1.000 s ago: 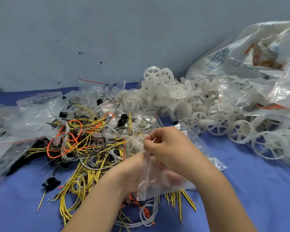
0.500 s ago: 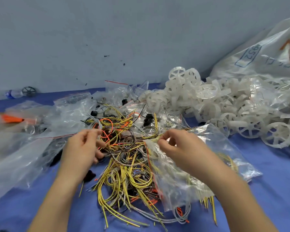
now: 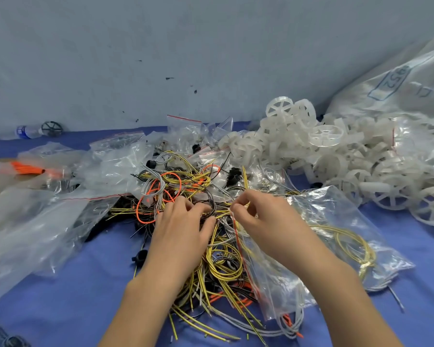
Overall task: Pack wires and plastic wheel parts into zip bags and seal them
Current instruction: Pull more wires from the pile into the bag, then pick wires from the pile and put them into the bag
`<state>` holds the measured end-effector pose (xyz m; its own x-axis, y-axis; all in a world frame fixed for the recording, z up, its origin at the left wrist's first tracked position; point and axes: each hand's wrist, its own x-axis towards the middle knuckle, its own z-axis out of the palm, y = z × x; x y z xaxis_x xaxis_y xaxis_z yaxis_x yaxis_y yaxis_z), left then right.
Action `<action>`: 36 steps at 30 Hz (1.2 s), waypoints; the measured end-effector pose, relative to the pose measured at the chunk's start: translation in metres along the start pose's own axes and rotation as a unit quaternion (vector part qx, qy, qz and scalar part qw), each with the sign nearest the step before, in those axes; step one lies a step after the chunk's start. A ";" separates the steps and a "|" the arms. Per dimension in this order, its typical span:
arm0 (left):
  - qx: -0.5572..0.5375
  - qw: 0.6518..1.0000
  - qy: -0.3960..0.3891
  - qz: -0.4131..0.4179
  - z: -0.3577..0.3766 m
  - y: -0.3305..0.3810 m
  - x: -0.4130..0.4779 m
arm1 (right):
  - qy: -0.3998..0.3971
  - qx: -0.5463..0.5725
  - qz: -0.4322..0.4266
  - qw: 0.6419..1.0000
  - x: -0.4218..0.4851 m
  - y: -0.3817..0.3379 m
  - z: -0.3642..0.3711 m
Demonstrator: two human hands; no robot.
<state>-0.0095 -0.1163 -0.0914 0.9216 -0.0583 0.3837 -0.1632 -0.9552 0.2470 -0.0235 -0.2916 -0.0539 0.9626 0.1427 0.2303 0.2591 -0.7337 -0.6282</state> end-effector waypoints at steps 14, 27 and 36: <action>-0.181 0.981 0.064 0.004 -0.015 -0.013 0.006 | 0.027 0.025 -0.025 0.999 0.003 0.001 0.003; -0.527 0.849 -0.024 0.010 -0.054 0.002 -0.001 | 0.120 0.109 -0.164 0.973 0.007 -0.017 0.006; -0.612 0.790 -0.032 0.021 -0.055 0.005 -0.003 | 0.128 0.232 -0.117 0.957 0.005 -0.020 0.005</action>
<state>-0.0324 -0.1048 -0.0426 0.9156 -0.1338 0.3792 -0.3770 0.0423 0.9252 -0.0239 -0.2728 -0.0443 0.8385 0.0554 0.5421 0.5294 -0.3185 -0.7863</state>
